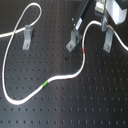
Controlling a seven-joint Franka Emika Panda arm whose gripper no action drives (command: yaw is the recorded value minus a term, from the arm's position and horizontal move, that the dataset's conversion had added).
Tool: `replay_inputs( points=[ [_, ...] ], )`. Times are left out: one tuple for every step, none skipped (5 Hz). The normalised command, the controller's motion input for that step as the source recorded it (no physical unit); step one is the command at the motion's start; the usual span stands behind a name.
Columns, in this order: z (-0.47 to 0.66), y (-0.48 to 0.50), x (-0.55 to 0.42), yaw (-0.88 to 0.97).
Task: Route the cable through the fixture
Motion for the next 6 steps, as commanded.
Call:
replay_inputs(
  points=[
    [-0.11, -0.031, -0.094, 0.95],
    [-0.13, -0.008, -0.029, 1.00],
    [-0.24, -0.003, -0.006, 0.95],
    [-0.32, -0.002, 0.002, 0.92],
    [-0.45, -0.074, -0.002, 0.70],
    [-0.36, -0.091, 0.035, 0.59]
  ],
)
